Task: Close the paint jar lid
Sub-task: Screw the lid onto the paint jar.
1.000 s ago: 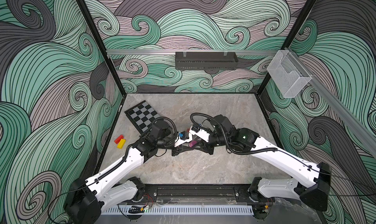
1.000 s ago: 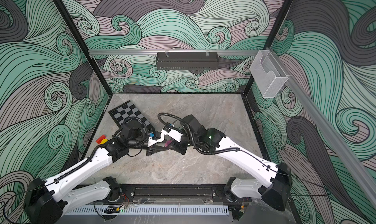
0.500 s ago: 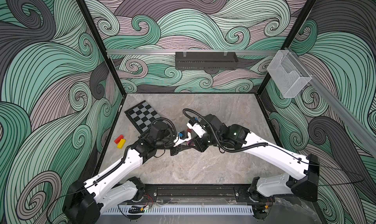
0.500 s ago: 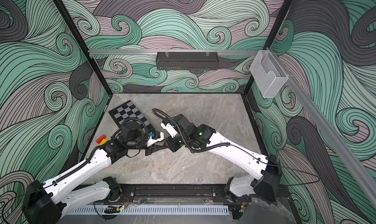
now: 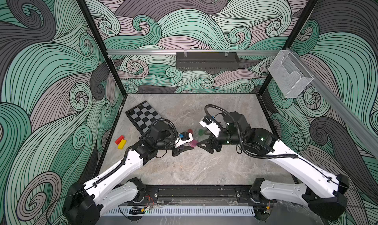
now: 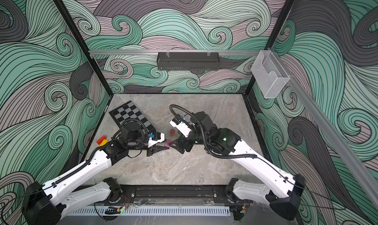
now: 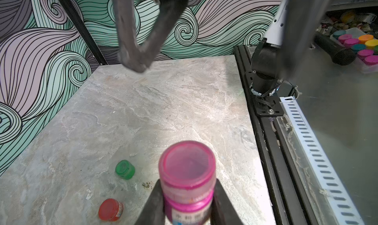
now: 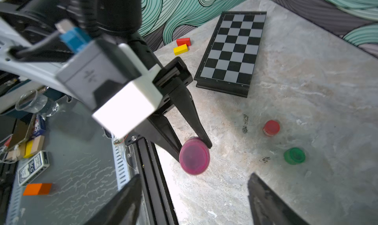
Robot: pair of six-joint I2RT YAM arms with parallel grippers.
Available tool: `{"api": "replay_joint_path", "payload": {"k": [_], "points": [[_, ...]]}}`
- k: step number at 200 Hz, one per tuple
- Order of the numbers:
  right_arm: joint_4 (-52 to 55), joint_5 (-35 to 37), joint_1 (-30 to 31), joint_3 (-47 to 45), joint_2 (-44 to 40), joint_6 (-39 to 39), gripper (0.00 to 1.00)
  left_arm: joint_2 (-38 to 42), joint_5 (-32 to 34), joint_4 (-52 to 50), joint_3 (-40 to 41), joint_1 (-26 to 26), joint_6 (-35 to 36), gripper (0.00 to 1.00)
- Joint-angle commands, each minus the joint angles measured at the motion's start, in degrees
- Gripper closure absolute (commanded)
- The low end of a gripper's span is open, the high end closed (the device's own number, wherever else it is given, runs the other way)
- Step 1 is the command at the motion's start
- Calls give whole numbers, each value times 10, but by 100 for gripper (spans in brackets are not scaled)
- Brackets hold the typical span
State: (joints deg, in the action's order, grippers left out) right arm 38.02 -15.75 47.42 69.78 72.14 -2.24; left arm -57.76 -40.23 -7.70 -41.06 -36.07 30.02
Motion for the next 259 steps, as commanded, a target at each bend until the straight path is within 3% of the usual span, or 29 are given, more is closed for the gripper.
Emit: {"api": "replay_joint_path", "payload": {"k": [1, 37, 64, 137, 259], "points": [[-22, -67, -21, -27, -7, -125, 14, 0, -41, -3, -17, -3, 17, 76], [-42, -107, -24, -70, -23, -272, 20, -8, -93, -24, -22, -3, 36, 76], [-46, -145, -24, -70, -3, -331, 28, -17, -116, -42, -28, -3, 50, 76], [-42, -184, -21, -45, 67, -360, 41, -23, -82, -51, -34, -3, 59, 77], [-52, -180, -12, -40, 81, -361, 55, -26, -79, -32, -27, -3, 50, 76]]}}
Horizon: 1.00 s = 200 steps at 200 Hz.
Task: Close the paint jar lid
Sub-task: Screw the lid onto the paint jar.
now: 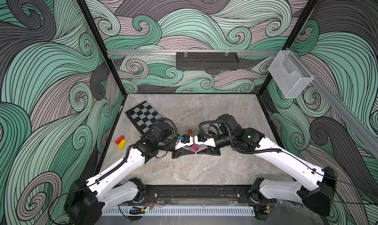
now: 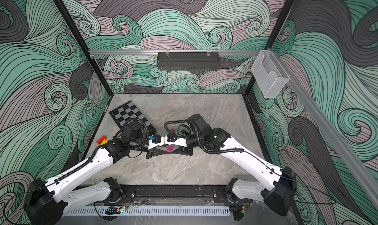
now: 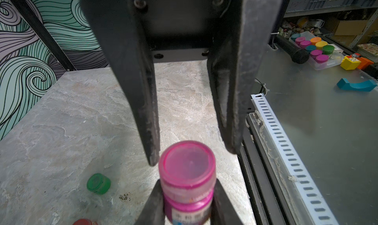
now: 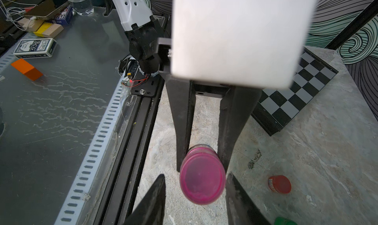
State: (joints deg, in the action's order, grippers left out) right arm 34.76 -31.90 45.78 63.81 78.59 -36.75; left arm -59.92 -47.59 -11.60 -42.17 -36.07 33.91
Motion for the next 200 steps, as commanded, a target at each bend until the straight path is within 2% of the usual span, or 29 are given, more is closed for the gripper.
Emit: {"api": "replay_joint_path", "payload": {"k": [1, 47, 111, 142, 177, 200], "points": [[-19, -18, 4, 19, 17, -16, 55, -4, -5, 6, -16, -3, 11, 76], [-25, -4, 7, 20, 23, -13, 60, -4, -7, 6, -17, -3, 10, 76], [-31, 10, 16, 25, 31, 22, 79, -3, -4, 9, -18, -3, 10, 76], [-65, 79, 30, 20, 35, 111, 83, 2, 5, 15, -15, -3, 7, 76], [-101, 167, 57, 21, 47, 261, 92, 5, 8, 27, -12, -3, 2, 76], [-122, 234, 81, 16, 50, 357, 93, 5, 9, 28, -12, -3, 2, 77]]}}
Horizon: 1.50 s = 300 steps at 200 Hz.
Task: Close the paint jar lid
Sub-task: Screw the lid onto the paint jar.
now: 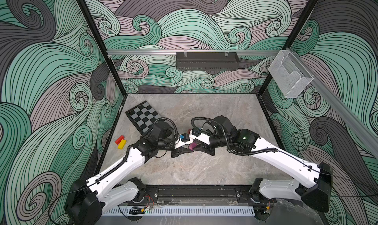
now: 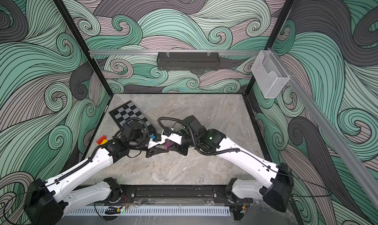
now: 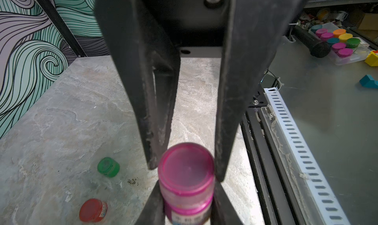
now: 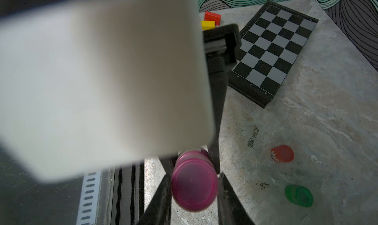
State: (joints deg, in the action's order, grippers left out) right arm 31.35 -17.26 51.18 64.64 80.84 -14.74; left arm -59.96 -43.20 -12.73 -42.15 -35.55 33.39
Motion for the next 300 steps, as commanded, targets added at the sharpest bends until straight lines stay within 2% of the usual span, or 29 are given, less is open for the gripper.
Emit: {"api": "replay_joint_path", "payload": {"k": [1, 27, 67, 85, 116, 146, 164, 208, 260, 280, 300], "points": [[-88, 89, 29, 7, 28, 142, 93, 5, -35, 40, -12, -8, 7, 77], [-94, 170, 65, 7, 34, 236, 94, 7, -34, 39, -12, -8, 7, 77], [-84, 233, 103, 24, 52, 376, 96, 7, -32, 40, -12, -8, 7, 76], [-83, 250, 117, 26, 61, 403, 97, 11, -29, 39, -12, -8, 9, 76], [-82, 251, 126, 31, 65, 397, 95, 13, -29, 39, -9, -8, 8, 76], [-81, 234, 126, 31, 47, 339, 87, 12, -31, 38, -10, -8, 8, 76], [-76, 204, 122, 30, 31, 286, 75, 14, -32, 37, -10, -8, 8, 76], [-39, 83, 74, 14, -28, 174, 47, 14, -40, 30, -11, -8, 11, 76], [-33, -46, 3, -33, -117, 28, 25, 11, -57, 20, -16, -8, 17, 76], [-33, -92, -10, -49, -131, -32, 20, 9, -73, 13, -18, -8, 22, 76], [-34, -109, -13, -63, -131, -86, 17, 5, -92, 2, -21, -8, 27, 76]]}}
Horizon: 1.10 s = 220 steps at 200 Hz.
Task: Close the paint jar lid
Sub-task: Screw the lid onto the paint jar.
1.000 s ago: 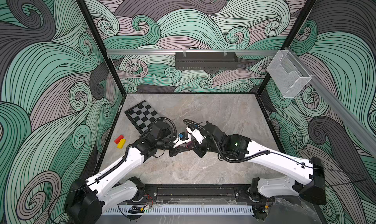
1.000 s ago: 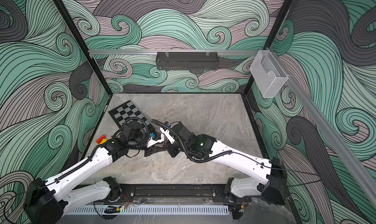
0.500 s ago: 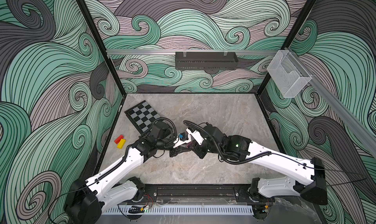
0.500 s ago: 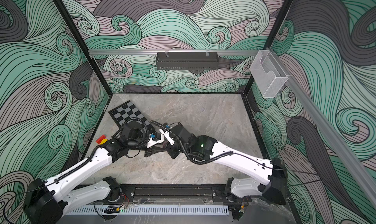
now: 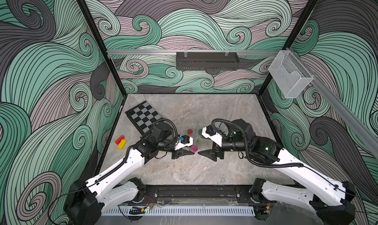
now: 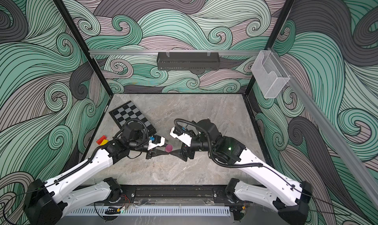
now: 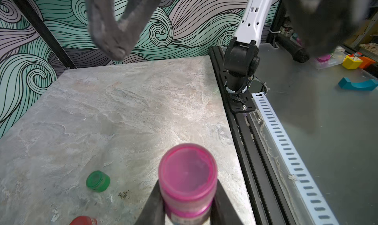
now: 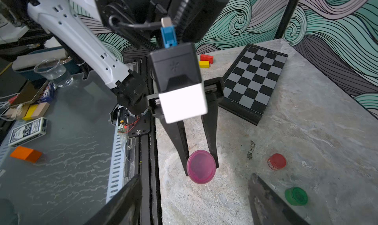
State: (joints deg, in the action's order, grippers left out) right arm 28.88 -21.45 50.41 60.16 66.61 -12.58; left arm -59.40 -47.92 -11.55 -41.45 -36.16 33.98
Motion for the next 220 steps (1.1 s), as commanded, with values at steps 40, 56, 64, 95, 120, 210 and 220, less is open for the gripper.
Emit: {"api": "replay_joint_path", "payload": {"k": [40, 56, 64, 95, 120, 210, 220], "points": [[-8, -78, -5, -7, 45, -138, 21, -10, -63, -28, -35, -2, 33, 76], [-7, -76, -5, 1, 58, -139, 26, -11, -63, -30, -37, -2, 35, 77], [-4, -77, -4, 5, 65, -140, 30, -12, -61, -30, -36, -2, 35, 77], [7, -68, -4, 20, 89, -138, 39, -12, -56, -30, -36, -2, 35, 76], [8, -65, -4, 24, 98, -138, 42, -12, -52, -30, -37, -2, 35, 76], [2, -34, -1, 27, 115, -114, 73, -10, -38, -25, -35, -2, 31, 77], [-1, -25, 1, 26, 117, -103, 75, -9, -31, -18, -34, -2, 25, 77]]}}
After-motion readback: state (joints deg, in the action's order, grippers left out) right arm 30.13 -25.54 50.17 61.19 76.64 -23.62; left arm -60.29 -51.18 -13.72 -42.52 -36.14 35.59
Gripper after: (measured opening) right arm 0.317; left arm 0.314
